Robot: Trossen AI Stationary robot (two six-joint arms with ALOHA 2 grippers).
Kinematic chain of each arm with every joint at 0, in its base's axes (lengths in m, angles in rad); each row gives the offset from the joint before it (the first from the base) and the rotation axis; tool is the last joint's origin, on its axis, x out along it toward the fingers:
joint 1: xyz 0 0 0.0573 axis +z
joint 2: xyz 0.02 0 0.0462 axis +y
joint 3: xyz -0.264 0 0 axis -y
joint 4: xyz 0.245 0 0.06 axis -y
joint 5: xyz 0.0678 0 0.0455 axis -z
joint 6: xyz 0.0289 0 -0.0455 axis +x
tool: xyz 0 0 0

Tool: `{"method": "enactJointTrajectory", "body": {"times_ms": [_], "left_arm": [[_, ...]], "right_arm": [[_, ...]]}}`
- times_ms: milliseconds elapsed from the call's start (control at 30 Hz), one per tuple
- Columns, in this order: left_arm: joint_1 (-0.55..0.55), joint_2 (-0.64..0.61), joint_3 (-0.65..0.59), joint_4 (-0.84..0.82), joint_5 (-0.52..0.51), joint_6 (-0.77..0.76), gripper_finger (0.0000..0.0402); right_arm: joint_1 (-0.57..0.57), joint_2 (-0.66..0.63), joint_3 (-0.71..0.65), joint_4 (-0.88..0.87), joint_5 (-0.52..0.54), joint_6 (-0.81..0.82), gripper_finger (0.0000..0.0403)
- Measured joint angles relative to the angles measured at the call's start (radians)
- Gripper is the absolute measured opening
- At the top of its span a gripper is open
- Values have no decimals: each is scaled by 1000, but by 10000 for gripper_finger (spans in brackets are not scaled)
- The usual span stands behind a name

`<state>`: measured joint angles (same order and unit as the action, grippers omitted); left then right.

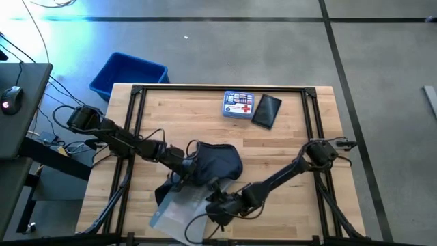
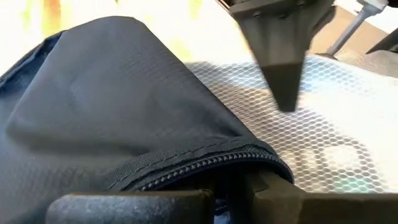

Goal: Unpack backpack
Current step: Put the blue zipper bag in the black backpack

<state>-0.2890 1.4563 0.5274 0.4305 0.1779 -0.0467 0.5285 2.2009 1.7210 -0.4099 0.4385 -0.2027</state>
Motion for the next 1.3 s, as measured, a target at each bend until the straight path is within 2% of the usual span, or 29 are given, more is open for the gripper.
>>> {"method": "enactJointTrajectory", "body": {"times_ms": [100,367,500,633,700,800,867,1000,1133,1300], "left_arm": [[-3,0,0,0,-5,0,0],[-3,0,0,0,-7,-1,0],[-3,0,0,0,-7,-2,0],[-3,0,0,0,-7,-2,0],[-3,0,0,0,-8,-2,0],[-3,0,0,0,-7,-2,0],[-3,0,0,1,5,-2,0],[-5,0,-1,41,51,-4,0],[-13,0,-1,104,144,-5,0],[-15,0,-1,144,250,-34,0]], "right_arm": [[-7,0,0,1,-57,-2,26],[24,0,0,74,-58,-118,154],[39,0,0,87,-66,-151,179],[39,0,0,87,-74,-163,147],[38,0,0,87,-66,-164,112],[35,0,0,85,-38,-165,37],[32,9,0,84,-2,-173,11],[26,55,0,83,136,-194,3],[4,104,0,99,261,-248,2],[-46,122,-1,67,293,-261,1]]}}
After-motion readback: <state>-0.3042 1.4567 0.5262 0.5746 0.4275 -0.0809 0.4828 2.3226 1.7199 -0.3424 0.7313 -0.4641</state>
